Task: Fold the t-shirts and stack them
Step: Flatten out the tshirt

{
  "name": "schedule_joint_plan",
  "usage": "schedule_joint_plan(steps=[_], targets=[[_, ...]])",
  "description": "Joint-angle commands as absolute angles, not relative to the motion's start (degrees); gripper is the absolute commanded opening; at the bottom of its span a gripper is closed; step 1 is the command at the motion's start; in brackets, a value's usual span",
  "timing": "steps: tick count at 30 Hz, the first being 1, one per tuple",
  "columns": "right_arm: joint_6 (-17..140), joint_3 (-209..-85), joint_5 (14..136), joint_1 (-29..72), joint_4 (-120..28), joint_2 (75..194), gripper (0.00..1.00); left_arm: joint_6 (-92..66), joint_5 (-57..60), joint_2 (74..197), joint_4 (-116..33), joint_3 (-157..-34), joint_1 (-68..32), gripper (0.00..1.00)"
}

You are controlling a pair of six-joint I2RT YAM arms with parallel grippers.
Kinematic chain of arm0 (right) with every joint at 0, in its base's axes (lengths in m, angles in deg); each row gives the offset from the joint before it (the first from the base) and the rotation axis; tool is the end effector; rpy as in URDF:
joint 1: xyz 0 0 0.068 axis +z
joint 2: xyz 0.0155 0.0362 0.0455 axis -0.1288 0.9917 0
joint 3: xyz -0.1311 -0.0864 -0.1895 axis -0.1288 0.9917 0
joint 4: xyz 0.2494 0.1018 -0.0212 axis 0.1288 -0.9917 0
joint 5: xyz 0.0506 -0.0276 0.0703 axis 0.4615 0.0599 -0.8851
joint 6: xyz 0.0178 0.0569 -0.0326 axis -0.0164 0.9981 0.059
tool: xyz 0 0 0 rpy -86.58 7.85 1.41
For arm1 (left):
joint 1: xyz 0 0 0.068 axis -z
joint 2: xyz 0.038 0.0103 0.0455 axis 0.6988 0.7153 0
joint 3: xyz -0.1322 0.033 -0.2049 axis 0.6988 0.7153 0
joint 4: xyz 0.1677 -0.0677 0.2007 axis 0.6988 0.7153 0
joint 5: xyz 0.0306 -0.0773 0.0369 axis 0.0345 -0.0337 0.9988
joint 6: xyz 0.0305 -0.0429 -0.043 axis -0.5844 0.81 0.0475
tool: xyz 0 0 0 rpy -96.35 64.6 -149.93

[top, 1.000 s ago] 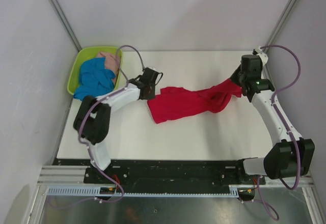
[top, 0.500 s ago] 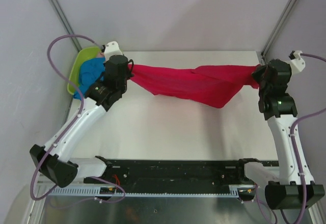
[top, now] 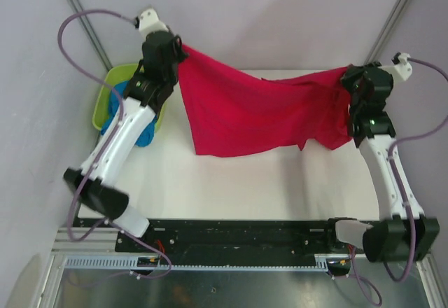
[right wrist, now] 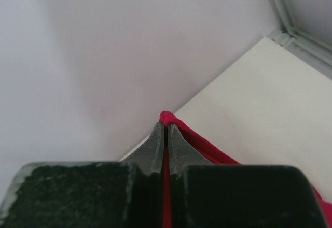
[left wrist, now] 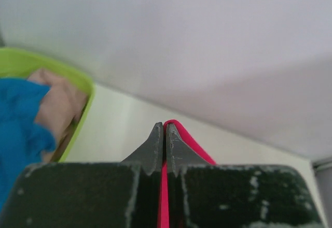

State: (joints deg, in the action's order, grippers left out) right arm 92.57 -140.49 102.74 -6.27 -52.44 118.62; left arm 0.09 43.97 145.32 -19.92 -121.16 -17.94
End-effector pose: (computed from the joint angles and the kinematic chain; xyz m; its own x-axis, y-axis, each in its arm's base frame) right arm 0.2963 -0.0128 0.3994 0.1601 0.5814 -0.7977 0.2855 0.7464 0.6012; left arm 0.3301 -0.1296 0.4491 -0.0440 -0.3669 -0.9292 -0.1646 0.9201 -0.3555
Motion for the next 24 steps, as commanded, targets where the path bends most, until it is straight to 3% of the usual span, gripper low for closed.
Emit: schedule_joint_plan(steps=[1, 8, 12, 17, 23, 24], targets=[[94.8, -145.9, 98.8, -7.8, -35.3, 127.8, 0.0, 2.4, 36.8, 156.9, -24.9, -137.7, -22.2, 0.0], [96.4, -162.4, 91.5, -11.6, -31.0, 138.0, 0.0, 0.8, 25.2, 172.1, -25.0, -168.0, -25.6, 0.0], [97.8, -166.7, 88.0, -13.7, -31.5, 137.8, 0.0, 1.5, 24.0, 170.1, -25.4, -168.5, -27.5, 0.0], [99.2, -157.4, 84.3, -16.0, -36.7, 132.9, 0.0, 2.6, 24.2, 158.3, -25.6, -147.5, -28.6, 0.0], [100.1, -133.0, 75.7, -17.2, -46.2, 131.5, 0.01, 9.6, 20.8, 145.3, -29.8, -103.8, -28.3, 0.0], [99.9, -129.7, 75.0, -17.2, -47.8, 132.4, 0.08, 10.5, 20.2, 144.1, -31.3, -97.1, -28.0, 0.0]])
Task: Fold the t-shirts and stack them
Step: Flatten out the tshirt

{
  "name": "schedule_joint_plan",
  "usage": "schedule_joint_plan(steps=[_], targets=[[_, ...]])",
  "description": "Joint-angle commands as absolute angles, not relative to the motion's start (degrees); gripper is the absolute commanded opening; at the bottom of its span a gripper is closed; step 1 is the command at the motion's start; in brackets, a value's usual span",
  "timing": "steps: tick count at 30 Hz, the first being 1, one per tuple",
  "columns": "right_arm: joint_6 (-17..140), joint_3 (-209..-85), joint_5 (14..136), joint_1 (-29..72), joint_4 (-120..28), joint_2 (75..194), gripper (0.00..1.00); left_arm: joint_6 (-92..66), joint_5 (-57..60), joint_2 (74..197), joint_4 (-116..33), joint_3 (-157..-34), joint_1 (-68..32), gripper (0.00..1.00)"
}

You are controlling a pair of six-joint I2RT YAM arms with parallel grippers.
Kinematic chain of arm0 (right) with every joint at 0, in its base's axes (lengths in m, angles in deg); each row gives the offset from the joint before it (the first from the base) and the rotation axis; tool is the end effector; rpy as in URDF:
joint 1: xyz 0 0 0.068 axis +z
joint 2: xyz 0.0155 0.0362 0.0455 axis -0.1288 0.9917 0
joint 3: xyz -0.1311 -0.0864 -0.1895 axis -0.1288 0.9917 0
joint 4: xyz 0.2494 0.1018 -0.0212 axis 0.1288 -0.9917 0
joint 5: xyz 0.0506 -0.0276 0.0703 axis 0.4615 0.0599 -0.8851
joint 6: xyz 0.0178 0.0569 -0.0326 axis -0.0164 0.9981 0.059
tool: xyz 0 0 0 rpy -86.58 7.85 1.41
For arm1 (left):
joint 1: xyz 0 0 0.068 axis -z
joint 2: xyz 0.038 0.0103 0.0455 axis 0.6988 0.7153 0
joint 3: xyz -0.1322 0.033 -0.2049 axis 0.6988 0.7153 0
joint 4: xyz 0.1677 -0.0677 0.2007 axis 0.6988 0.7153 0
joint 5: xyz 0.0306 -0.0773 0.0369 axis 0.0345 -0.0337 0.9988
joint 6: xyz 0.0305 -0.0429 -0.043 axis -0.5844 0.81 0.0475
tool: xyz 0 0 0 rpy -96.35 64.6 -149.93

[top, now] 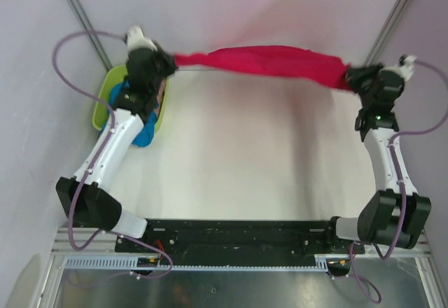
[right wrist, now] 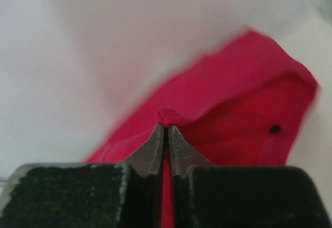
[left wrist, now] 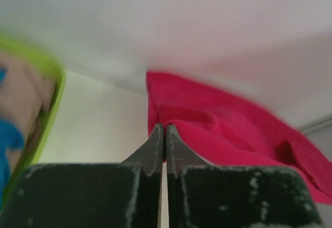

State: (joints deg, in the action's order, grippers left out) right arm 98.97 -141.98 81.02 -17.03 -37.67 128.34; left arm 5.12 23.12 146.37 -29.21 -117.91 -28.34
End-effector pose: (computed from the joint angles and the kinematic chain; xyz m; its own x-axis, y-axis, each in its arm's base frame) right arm 0.3407 -0.0561 0.3909 0.1422 0.6849 -0.7146 0.0543 0.7155 0.6965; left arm 0.3632 -0.0911 0.4416 -0.0529 -0.4897 -0.8703 0.0244 0.8706 -0.4913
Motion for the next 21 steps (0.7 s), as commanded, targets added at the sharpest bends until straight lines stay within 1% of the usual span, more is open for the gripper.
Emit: schedule_joint_plan(steps=[1, 2, 3, 4, 5, 6, 7, 8, 9, 11, 14, 18, 21], targets=[[99.3, -127.3, 74.3, -17.2, -49.3, 133.7, 0.2, 11.6, 20.0, 143.5, -32.6, -91.0, -27.6, 0.0], [98.6, -125.7, 73.8, -17.2, -51.0, 135.3, 0.32, 12.6, 19.3, 143.5, -33.7, -86.2, -27.3, 0.05], [97.4, -124.9, 73.5, -16.9, -52.9, 136.7, 0.45, 13.4, 18.3, 143.8, -34.6, -82.2, -27.2, 0.12], [96.2, -124.5, 73.6, -16.6, -54.8, 137.7, 0.55, 13.9, 17.8, 144.3, -35.2, -79.2, -26.9, 0.23], [94.9, -124.3, 74.0, -16.2, -56.5, 138.1, 0.64, 14.5, 17.3, 144.7, -35.4, -76.9, -26.7, 0.36], [93.7, -124.2, 74.9, -15.8, -58.2, 138.0, 0.7, 14.8, 16.9, 144.5, -35.6, -75.1, -26.7, 0.47], [92.5, -124.1, 76.4, -15.2, -59.9, 137.5, 0.73, 15.0, 16.6, 143.9, -35.7, -73.8, -26.6, 0.57], [91.4, -124.0, 78.0, -14.6, -61.6, 136.6, 0.76, 14.9, 16.7, 143.0, -35.7, -72.9, -26.4, 0.64], [90.3, -124.0, 79.8, -14.1, -63.4, 135.5, 0.77, 14.7, 16.7, 142.0, -35.7, -72.3, -26.4, 0.67], [88.7, -123.9, 81.9, -12.5, -66.1, 133.7, 0.77, 13.6, 16.6, 140.7, -35.4, -72.2, -26.3, 0.69], [88.4, -122.2, 85.1, -9.9, -66.8, 131.2, 0.77, 12.7, 16.9, 140.7, -34.7, -72.7, -26.3, 0.68], [89.2, -121.1, 84.7, -5.5, -59.8, 131.5, 0.71, 12.9, 15.7, 144.3, -34.7, -74.9, -26.2, 0.6], [88.2, -122.6, 86.2, -1.6, -54.6, 135.3, 0.68, 13.2, 15.6, 148.2, -34.6, -77.3, -26.0, 0.55]])
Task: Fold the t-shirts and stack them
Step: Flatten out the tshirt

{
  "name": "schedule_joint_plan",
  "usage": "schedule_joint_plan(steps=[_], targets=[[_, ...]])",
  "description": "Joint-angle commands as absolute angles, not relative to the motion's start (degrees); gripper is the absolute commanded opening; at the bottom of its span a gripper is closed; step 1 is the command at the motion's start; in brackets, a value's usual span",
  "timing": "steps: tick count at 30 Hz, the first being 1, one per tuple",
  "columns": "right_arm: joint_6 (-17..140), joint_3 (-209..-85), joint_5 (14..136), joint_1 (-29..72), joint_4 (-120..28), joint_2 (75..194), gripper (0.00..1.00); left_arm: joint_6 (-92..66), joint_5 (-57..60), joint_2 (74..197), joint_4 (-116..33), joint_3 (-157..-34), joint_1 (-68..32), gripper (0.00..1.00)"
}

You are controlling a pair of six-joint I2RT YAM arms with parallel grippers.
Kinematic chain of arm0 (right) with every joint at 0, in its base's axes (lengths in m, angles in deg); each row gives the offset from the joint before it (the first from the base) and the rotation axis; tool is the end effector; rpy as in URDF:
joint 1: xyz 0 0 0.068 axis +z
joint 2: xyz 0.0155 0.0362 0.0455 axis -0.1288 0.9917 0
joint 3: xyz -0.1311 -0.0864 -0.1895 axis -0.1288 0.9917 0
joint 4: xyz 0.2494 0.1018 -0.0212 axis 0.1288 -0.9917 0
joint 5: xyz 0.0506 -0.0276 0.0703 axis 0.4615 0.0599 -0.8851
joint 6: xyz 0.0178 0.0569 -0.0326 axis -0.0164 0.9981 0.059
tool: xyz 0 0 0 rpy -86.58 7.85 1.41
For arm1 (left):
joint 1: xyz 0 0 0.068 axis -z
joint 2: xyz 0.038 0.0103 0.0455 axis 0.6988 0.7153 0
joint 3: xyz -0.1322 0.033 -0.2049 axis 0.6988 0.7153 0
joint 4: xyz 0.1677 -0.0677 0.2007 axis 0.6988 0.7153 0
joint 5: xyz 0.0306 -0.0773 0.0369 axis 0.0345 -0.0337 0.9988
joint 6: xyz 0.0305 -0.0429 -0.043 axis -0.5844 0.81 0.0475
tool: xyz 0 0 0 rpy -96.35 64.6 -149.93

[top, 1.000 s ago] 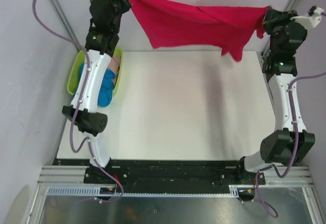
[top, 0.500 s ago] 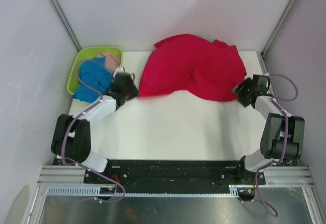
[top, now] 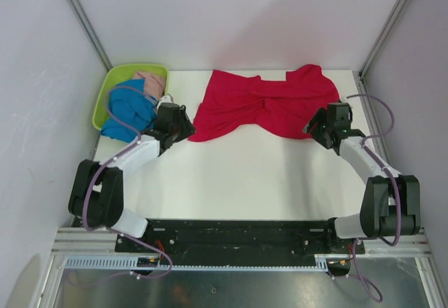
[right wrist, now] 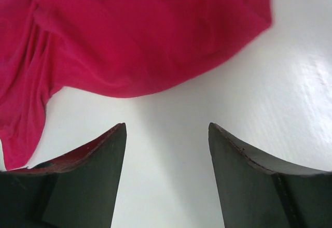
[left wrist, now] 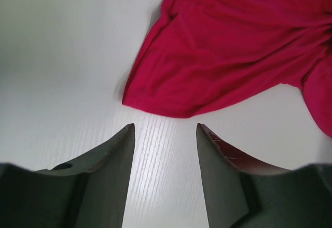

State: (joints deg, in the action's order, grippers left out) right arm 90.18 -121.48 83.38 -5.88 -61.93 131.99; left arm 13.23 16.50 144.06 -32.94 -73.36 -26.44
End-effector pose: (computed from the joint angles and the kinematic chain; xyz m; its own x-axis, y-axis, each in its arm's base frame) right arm 0.3171 0.0078 0.1864 -0.5825 0.5666 -0.5828 0.3944 0.8239 0.4069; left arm 0.3228 -0.0976 0.1736 -0.6234 -0.4416 -0.6452 -0.2065 0.8889 -0.4089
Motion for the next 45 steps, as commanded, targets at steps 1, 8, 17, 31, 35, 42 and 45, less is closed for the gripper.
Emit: schedule_joint_plan(steps=[1, 8, 17, 31, 35, 42, 45], targets=[[87.6, -123.8, 86.7, -0.5, -53.5, 137.2, 0.67, 13.2, 15.7, 149.4, -34.6, -78.0, -26.0, 0.54], [84.5, -130.4, 88.4, 3.4, -50.1, 148.5, 0.66, 13.1, 16.3, 156.7, -34.3, -81.4, -25.9, 0.48], [83.6, -132.3, 90.2, 4.6, -50.6, 151.4, 0.67, 11.7, 21.5, 160.1, -31.3, -83.6, -25.5, 0.47], [82.8, -133.2, 90.4, 4.6, -51.2, 151.8, 0.66, 12.0, 24.6, 164.2, -29.8, -85.2, -25.0, 0.42], [82.2, -133.9, 91.3, 4.5, -52.0, 152.2, 0.68, 12.5, 24.1, 165.3, -29.8, -85.6, -24.8, 0.35], [80.5, -134.4, 93.7, 4.8, -52.8, 152.9, 0.72, 13.4, 26.3, 164.0, -29.0, -85.4, -24.7, 0.02], [79.7, -134.8, 93.5, 5.1, -52.7, 153.4, 0.73, 13.6, 27.8, 163.1, -28.1, -85.7, -24.6, 0.0]])
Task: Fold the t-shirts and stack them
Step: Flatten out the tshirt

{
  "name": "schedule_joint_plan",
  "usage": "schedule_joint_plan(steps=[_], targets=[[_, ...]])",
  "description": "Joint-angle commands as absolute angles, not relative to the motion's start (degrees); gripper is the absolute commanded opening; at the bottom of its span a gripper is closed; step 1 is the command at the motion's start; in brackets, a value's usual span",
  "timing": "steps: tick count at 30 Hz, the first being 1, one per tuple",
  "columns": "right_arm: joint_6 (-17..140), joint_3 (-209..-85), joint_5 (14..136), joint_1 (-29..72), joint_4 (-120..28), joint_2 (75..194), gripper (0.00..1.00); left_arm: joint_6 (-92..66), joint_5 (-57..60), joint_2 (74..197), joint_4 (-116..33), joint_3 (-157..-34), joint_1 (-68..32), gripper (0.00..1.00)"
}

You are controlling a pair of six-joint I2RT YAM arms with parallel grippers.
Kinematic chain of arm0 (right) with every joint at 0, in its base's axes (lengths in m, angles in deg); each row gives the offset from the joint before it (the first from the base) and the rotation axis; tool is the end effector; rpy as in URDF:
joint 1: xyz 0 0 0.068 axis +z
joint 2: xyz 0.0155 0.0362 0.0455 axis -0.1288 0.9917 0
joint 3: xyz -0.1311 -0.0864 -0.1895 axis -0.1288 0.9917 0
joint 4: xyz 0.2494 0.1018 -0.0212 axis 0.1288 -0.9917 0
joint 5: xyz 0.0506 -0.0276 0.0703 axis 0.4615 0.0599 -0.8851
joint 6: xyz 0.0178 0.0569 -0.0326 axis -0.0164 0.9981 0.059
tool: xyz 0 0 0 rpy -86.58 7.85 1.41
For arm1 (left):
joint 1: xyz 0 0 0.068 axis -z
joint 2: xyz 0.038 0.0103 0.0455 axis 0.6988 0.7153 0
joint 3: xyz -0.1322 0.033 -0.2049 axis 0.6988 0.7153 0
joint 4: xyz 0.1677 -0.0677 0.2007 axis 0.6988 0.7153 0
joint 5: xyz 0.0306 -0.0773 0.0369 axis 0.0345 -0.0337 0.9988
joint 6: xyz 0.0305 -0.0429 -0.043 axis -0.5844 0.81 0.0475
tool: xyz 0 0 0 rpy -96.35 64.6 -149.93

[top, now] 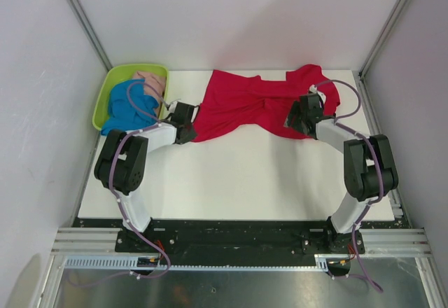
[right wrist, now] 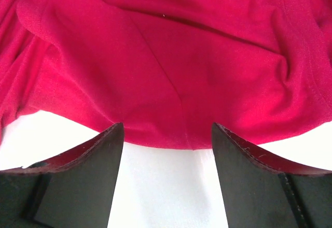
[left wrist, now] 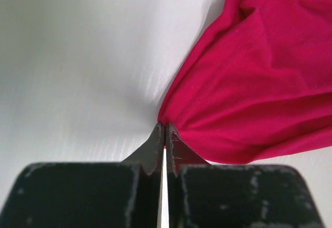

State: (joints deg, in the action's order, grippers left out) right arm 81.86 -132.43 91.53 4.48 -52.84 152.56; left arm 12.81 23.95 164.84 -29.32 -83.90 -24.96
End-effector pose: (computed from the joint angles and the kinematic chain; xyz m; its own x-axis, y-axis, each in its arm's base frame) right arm 0.3788 0.0712 0.1464 -0.6624 0.3233 -0.6758 0.2314 0.9463 0.2258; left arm 0.3615 -0.1130 0.1052 -0.7222 -0.3733 -0.5823 -0.3191 0.9267 -0.1984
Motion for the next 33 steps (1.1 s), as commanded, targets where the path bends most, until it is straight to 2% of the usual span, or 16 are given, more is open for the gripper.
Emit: schedule_joint_plan(steps=[1, 9, 13, 17, 21, 23, 30, 31, 33], targets=[[79.5, -135.1, 93.6, 5.3, -53.0, 153.8, 0.73, 13.6, 28.2, 162.8, -27.8, -85.8, -24.6, 0.0], [80.1, -135.8, 96.9, 8.2, -56.5, 156.8, 0.69, 13.2, 29.3, 162.1, -26.1, -86.9, -24.7, 0.0], [80.6, -135.8, 98.8, 8.4, -58.7, 158.0, 0.59, 12.9, 29.5, 161.8, -25.5, -87.0, -24.7, 0.0], [81.1, -135.8, 101.2, 8.3, -61.5, 158.2, 0.4, 12.6, 30.0, 161.0, -25.0, -87.1, -24.8, 0.0], [81.0, -135.8, 104.1, 7.8, -65.7, 157.0, 0.08, 11.6, 30.9, 160.0, -23.7, -87.4, -25.2, 0.0], [80.9, -135.1, 105.3, 6.9, -68.1, 154.9, 0.02, 11.1, 32.3, 159.0, -22.3, -87.4, -25.5, 0.0], [80.6, -130.3, 105.5, 1.1, -76.0, 145.5, 0.01, 11.0, 33.0, 155.4, -18.1, -85.1, -26.3, 0.0], [80.7, -129.2, 104.4, -0.1, -76.7, 143.7, 0.04, 11.2, 32.7, 154.6, -17.9, -84.1, -26.3, 0.0], [81.0, -127.2, 101.8, -2.7, -77.6, 140.4, 0.17, 11.9, 31.9, 152.9, -17.7, -81.9, -26.3, 0.0]])
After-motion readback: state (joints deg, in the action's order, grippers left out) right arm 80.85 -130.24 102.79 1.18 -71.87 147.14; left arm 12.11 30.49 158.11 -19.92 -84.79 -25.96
